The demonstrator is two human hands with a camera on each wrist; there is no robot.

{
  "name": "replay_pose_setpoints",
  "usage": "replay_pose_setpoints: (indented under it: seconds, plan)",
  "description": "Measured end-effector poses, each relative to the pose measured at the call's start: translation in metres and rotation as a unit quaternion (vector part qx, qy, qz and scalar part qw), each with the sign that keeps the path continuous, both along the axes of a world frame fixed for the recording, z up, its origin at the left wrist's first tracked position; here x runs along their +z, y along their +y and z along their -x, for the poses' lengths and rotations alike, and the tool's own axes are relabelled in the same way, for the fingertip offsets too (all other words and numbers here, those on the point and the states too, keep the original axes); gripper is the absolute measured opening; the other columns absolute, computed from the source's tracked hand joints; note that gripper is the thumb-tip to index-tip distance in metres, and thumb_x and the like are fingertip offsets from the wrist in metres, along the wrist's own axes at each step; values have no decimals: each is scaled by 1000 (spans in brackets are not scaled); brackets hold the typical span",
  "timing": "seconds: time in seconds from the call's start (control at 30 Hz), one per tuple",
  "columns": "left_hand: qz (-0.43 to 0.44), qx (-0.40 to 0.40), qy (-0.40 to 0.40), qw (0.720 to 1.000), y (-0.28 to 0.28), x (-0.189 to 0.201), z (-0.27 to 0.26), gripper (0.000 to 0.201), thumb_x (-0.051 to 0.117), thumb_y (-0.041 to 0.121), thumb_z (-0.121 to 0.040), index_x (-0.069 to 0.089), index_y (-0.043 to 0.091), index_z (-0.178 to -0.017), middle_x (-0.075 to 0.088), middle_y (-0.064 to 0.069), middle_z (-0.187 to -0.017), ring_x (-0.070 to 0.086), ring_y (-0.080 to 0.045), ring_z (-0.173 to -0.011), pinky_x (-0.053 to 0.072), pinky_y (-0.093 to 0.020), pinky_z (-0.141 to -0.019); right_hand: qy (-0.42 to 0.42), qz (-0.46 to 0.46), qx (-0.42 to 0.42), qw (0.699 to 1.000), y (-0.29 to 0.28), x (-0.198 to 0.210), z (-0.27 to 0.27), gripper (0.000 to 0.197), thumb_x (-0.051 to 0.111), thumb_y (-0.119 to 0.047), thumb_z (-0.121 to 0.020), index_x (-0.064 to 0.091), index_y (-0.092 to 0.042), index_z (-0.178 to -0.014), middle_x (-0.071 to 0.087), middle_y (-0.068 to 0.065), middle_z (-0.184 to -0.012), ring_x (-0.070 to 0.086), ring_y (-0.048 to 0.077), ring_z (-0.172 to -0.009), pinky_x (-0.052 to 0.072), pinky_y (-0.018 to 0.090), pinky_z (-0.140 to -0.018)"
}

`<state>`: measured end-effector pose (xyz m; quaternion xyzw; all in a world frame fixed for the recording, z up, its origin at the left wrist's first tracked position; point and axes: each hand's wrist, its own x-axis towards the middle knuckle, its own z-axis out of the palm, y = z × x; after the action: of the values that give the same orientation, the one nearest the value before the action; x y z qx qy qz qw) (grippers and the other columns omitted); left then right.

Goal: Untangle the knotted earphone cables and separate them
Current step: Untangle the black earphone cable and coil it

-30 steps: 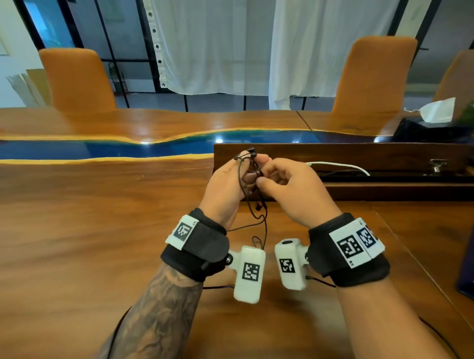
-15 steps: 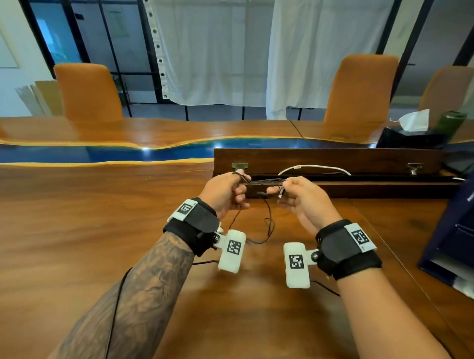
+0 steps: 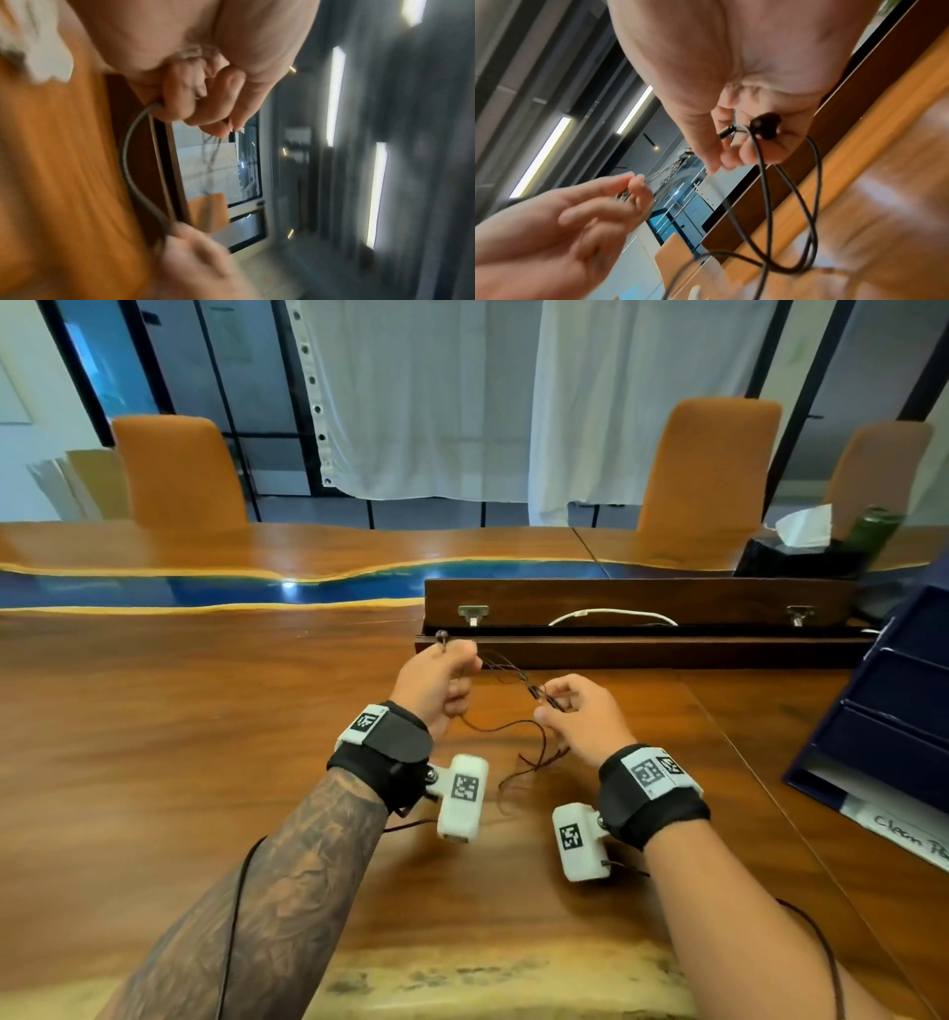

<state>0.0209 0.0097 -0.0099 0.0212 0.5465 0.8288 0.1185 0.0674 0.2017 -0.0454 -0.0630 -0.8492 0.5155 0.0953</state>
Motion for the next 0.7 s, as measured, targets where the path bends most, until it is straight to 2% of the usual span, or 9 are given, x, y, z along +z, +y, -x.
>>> replay_pose_setpoints:
  seconds: [0.07,0.13,0.2,0.3,0.37,0.43,0.53,0.6,0.7]
  plan:
    - [201,27,108,973,-5,-4,2,3,60,13,-98,61,13,-95,57,0,-78,39,-7,-45,31,-20,-41,11,20,-34,999,13,1,-6,17,70,-6,-91,68,-22,-90,70,3,-85,65,21,-74,60,40,-72]
    - [364,37,215,905,-11,-6,3,5,66,16,-95,66,14,-90,61,4,-77,51,-8,-58,44,-20,-55,22,52,-77,995,26,2,-13,23,67,-3,-93,70,-25,-88,72,3,-85,69,22,-79,62,43,-78]
    - [439,26,265,858,-18,-6,3,8,71,24,-93,66,19,-89,63,6,-80,56,-11,-70,49,-25,-68,21,109,-108,988,34,5,-20,22,63,-5,-95,72,-24,-93,72,3,-86,70,22,-85,60,41,-81]
    - [504,-1,276,818,-27,-3,4,14,71,38,-91,67,25,-93,66,5,-84,63,-14,-78,55,-32,-73,1,190,-105,976,34,11,-31,12,60,-13,-99,72,-15,-104,65,4,-79,63,18,-66,56,39,-72]
    - [521,13,270,810,-33,-1,7,15,70,42,-91,68,28,-94,67,6,-87,65,-15,-83,58,-36,-76,-3,143,-101,985,31,14,-34,10,64,-20,-98,72,-18,-104,63,0,-88,53,14,-61,53,33,-62]
    - [511,56,265,816,-36,2,13,15,70,41,-91,68,28,-98,67,7,-91,64,-16,-88,56,-36,-81,-3,82,-79,993,29,16,-35,7,70,-20,-94,70,-21,-101,65,-4,-99,52,10,-71,47,28,-60]
    - [474,103,258,835,-37,6,20,12,70,28,-92,68,31,-104,63,6,-92,61,-18,-91,53,-34,-84,-34,3,-16,999,27,15,-37,12,76,-25,-89,72,-21,-100,66,-8,-106,56,10,-95,41,28,-80]
    - [479,109,260,831,-37,6,24,17,69,25,-93,68,33,-108,61,5,-90,62,-20,-90,54,-35,-82,-67,-52,-1,996,30,13,-40,15,72,-39,-91,75,-25,-98,69,-8,-110,57,13,-107,41,33,-92]
    - [548,47,260,794,-38,7,25,24,68,31,-93,66,33,-118,62,6,-101,62,-18,-96,53,-35,-85,-98,-163,-46,981,44,11,-41,30,63,-56,-92,76,-30,-84,73,-10,-94,65,17,-96,53,39,-90]
